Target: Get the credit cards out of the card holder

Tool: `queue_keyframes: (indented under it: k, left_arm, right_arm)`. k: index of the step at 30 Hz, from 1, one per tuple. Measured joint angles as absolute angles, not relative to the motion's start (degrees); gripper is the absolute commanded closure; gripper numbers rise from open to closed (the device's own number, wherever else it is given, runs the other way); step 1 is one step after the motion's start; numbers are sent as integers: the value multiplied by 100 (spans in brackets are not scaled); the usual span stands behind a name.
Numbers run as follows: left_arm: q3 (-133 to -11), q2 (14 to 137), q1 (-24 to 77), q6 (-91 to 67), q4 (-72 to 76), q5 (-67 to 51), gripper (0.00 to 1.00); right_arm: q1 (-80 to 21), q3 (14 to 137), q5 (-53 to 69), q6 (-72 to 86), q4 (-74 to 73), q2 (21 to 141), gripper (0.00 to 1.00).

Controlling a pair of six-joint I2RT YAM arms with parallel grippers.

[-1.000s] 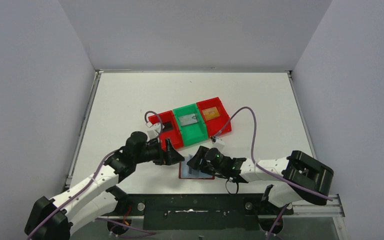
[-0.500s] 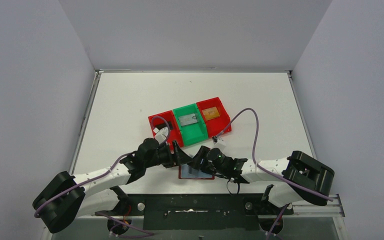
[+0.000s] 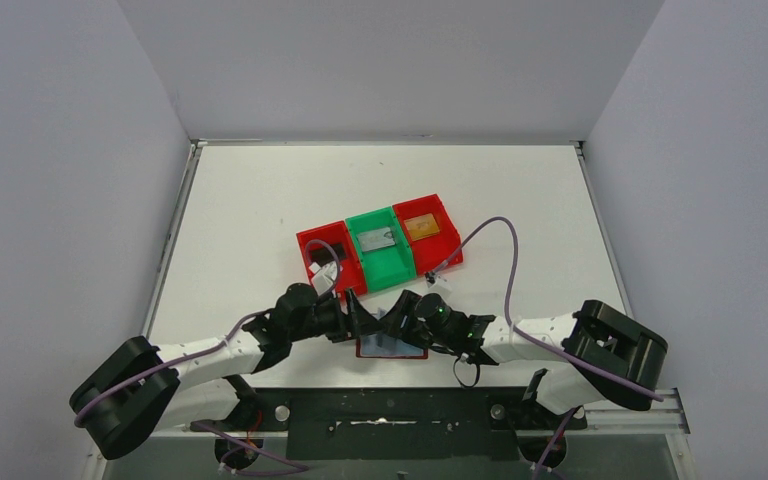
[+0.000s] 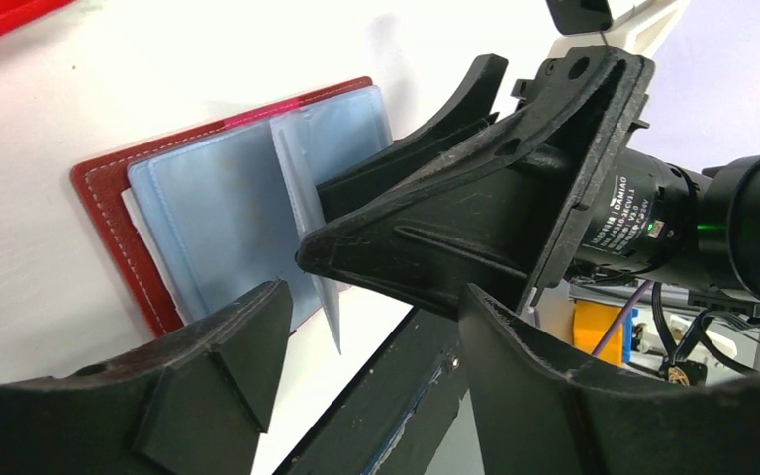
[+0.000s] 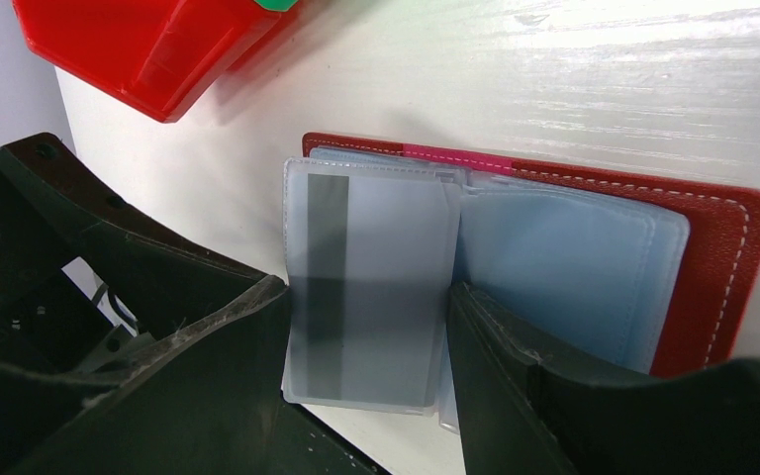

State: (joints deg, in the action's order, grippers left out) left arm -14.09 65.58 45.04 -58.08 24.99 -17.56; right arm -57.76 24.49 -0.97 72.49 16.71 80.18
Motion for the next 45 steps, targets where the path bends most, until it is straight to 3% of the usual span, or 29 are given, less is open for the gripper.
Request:
queue_keyframes:
  k: [7,14,20,26,35,45]
  left_arm:
    - [-1380,6630,4525,-5791,2768,-1806,50]
    - [-1321,6414,4550,-5782,2639,-1673,39]
    - [-974,5649,4604,-5806,2150,-1479,41]
    - [-893,5852,4606,-5835,2174,-1514,53]
    - [-1173,6766,4665,-5837,2480,-1741,61]
    - [-1396,7059,4751,-5800,2700,-1774,90]
  right_arm:
    - [-5758,2449,-60,7253,1686,8031,47]
    - [-5730,2449,-14,7282,1684,8031,47]
    - [-5695,2449,3,7395,1664,8031,47]
    - [-5677,2451,8,7465,1662,8040,47]
    - [-5666,2451,23,7472,1660,8042,47]
    - [-5666,2451,27,7463,1660,8025,41]
